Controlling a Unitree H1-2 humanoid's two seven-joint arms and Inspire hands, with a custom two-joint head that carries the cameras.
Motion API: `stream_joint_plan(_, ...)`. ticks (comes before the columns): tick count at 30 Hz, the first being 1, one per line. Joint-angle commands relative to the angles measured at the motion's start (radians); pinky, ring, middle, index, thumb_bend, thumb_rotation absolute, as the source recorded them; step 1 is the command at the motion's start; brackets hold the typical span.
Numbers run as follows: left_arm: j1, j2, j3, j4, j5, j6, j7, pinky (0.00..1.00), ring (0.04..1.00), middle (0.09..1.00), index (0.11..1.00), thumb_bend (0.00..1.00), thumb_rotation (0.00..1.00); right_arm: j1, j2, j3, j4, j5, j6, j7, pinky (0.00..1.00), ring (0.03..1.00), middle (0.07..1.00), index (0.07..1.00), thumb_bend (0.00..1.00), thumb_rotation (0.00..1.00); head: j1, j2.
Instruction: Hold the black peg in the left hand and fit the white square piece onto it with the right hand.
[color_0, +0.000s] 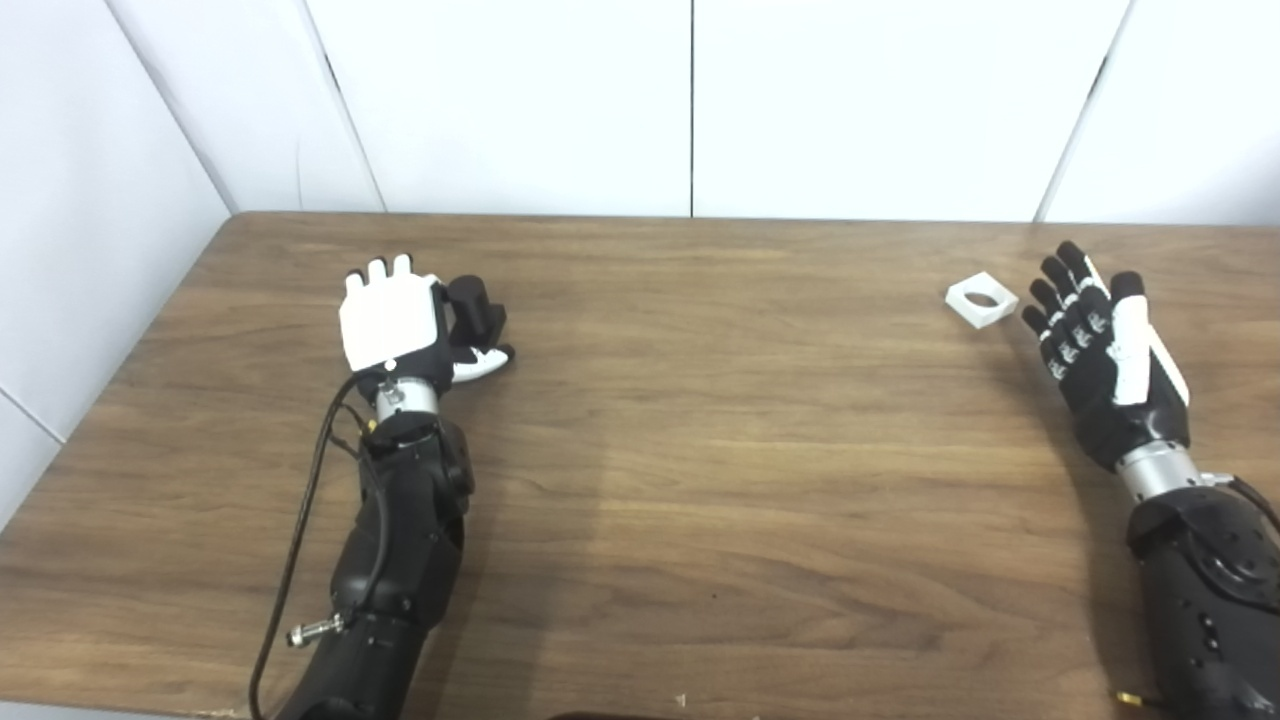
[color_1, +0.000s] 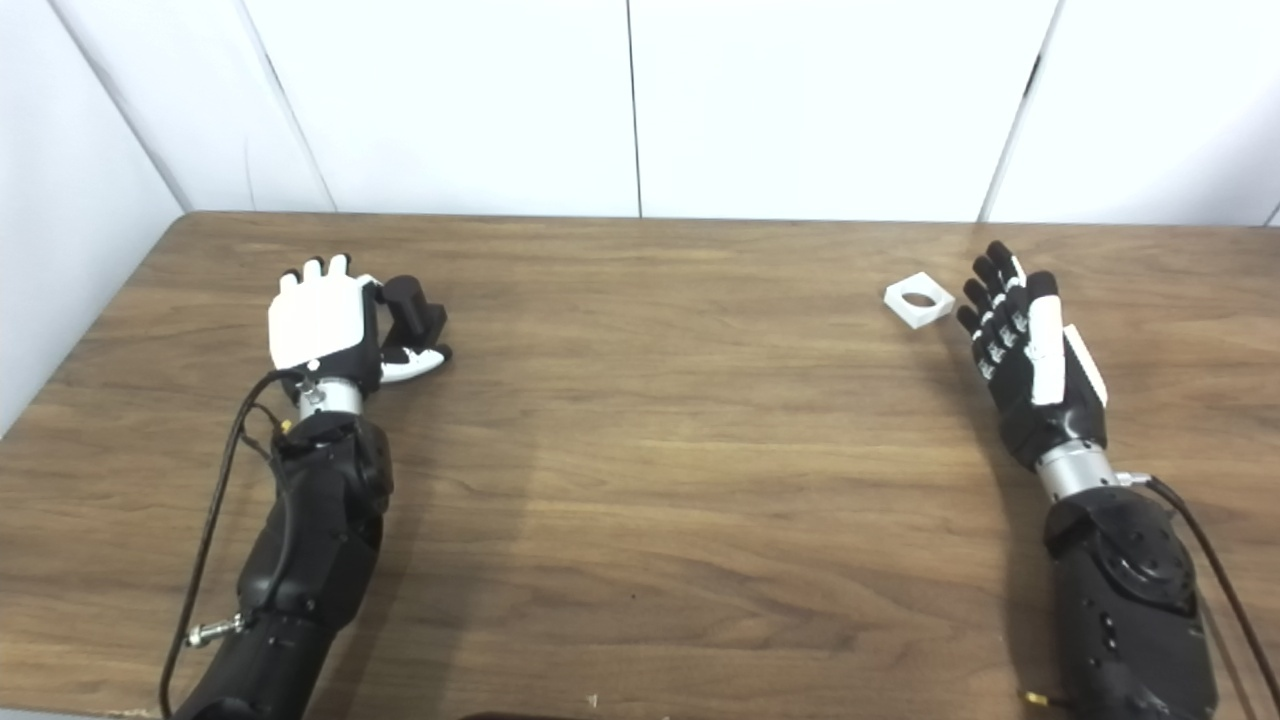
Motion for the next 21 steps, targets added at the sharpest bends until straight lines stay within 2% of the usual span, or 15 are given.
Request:
stream_joint_plan(1,-0.012,0.026,0.006,-0.004,0.032,0.014,-0.034,1.0,1.0,0.964,0.663,0.79,0.38,0.065,0.044,0.007,0.047,0.025,0.0,0.011,1.0,1.0,1.0,1.0,0.59,1.0,0.001,0.002)
stream_joint_plan(3,-0.009,0.026,0.005,-0.013,0.027,0.014,-0.033,1.0,1.0,0.95,0.603,0.79,0.32,0.064,0.044,0.005,0.044,0.029,0.004,0.011,1.0,1.0,1.0,1.0,0.57,1.0,0.001,0.007)
stream_joint_plan(10,0.001,0.026,-0.002,-0.027,-0.008,0.014,-0.012,1.0,1.0,0.931,0.533,0.78,0.18,0.067,0.04,0.003,0.038,0.023,0.004,0.003,1.0,1.0,1.0,1.0,0.56,1.0,0.003,0.011)
stream_joint_plan(11,0.002,0.025,-0.001,-0.029,-0.013,0.014,-0.01,1.0,1.0,0.931,0.522,0.73,0.16,0.067,0.038,0.003,0.038,0.023,0.003,0.004,1.0,1.0,1.0,1.0,0.56,1.0,0.003,0.012)
stream_joint_plan(12,0.003,0.025,0.0,-0.031,-0.017,0.014,-0.009,1.0,1.0,0.931,0.505,0.63,0.11,0.068,0.037,0.003,0.038,0.024,0.003,0.005,1.0,1.0,1.0,1.0,0.56,1.0,0.003,0.012)
stream_joint_plan(14,0.004,0.024,0.003,-0.035,-0.028,0.014,-0.008,1.0,1.0,0.931,0.492,0.55,0.08,0.068,0.035,0.002,0.038,0.022,0.002,0.005,1.0,1.0,1.0,1.0,0.56,1.0,0.004,0.015)
stream_joint_plan(21,0.005,0.023,0.006,-0.043,-0.054,0.014,-0.003,1.0,1.0,0.925,0.485,0.52,0.06,0.064,0.033,0.001,0.032,0.028,0.008,0.011,1.0,1.0,1.0,1.0,0.58,1.0,0.002,0.019)
